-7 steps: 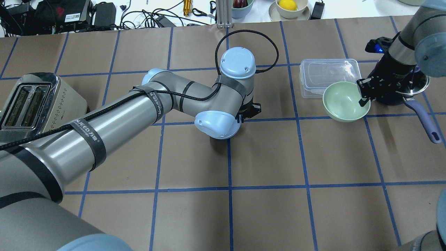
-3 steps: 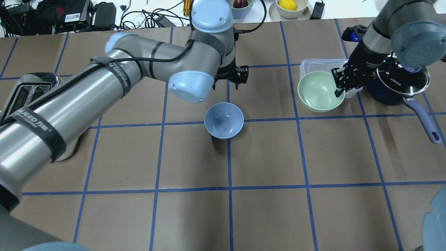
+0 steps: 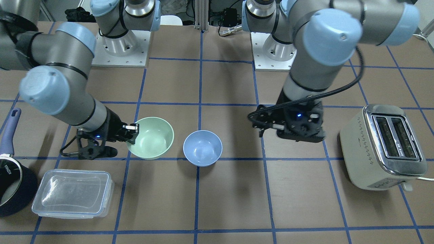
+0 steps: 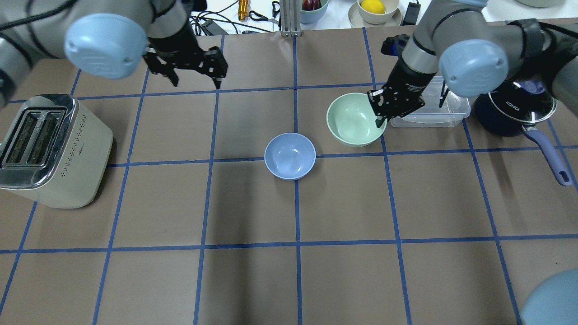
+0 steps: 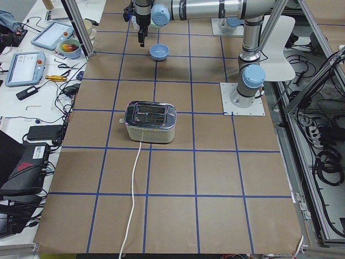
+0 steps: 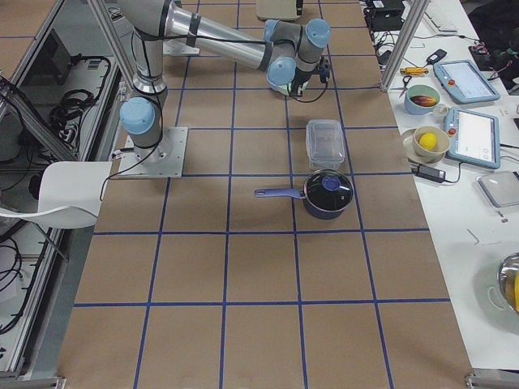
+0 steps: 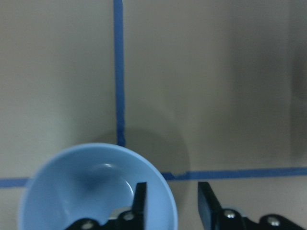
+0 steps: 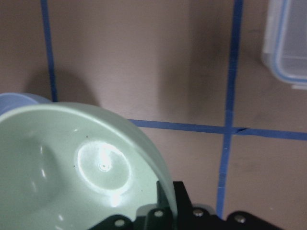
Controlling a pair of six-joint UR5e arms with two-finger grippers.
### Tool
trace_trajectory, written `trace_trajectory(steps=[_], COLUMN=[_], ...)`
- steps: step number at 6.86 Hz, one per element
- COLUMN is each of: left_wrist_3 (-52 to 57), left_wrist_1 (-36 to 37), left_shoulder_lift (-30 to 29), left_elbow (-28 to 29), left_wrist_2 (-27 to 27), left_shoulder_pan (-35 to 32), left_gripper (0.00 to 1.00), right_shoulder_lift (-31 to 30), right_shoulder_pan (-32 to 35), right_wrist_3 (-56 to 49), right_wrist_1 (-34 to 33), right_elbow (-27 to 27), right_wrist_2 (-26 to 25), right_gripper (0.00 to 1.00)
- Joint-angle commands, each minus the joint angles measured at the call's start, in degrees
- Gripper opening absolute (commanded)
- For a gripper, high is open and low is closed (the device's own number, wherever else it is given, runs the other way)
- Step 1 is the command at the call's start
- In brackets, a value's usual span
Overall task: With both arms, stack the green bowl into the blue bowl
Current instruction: 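Release blue bowl and raise left gripper while right carries green bowl over it, then lower the pale green bowl into the light blue bowl with the right gripper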
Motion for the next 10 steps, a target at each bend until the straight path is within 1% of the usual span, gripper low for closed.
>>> trace_trajectory(steps=[1,2,3,4,5,6,7,9,10], left_wrist_3=[3.62,3.44,0.91,-0.33,-0.34,-0.78,-0.61,-0.52,-0.43], left_wrist_1=[-8.91,-8.68,-8.06,-7.88,-7.97,-7.62,-6.49,-6.39,-6.39], left_shoulder_lift=[7.77,9.2,10.69,12.27,12.46,11.42,11.5,12.55,12.99], left_elbow=[-0.7,-3.32,-5.26,-5.28,-5.8,-5.89,-5.72,-5.45,-5.89], left_wrist_2=[0.03,0.64,0.65,1.0,0.83,0.83,0.91,-0.05,0.73], left_shoulder_pan=[4.7,4.35,3.56,2.86,2.68,2.5,2.33,2.15,2.06], left_gripper=[1.0,1.0,1.0,1.0,1.0,1.0,1.0,1.0,1.0], right_shoulder_lift=[2.68,3.91,5.93,6.9,7.18,7.18,7.09,5.08,1.5], right_shoulder_pan=[8.36,11.62,12.69,12.79,12.71,12.71,12.71,10.61,6.85], right_wrist_3=[9.84,12.67,12.78,12.79,12.96,13.05,13.22,14.28,13.76], right_wrist_1=[-6.53,-8.82,-10.32,-10.77,-10.52,-10.52,-10.34,-9.64,-7.37], right_elbow=[0.53,0.54,0.54,0.62,0.71,0.71,0.71,-0.68,-1.39], right_wrist_2=[1.86,2.22,2.23,2.23,2.31,1.7,1.44,1.09,1.08], right_gripper=[0.0,0.0,0.0,0.0,0.0,0.68,1.0,1.0,1.0])
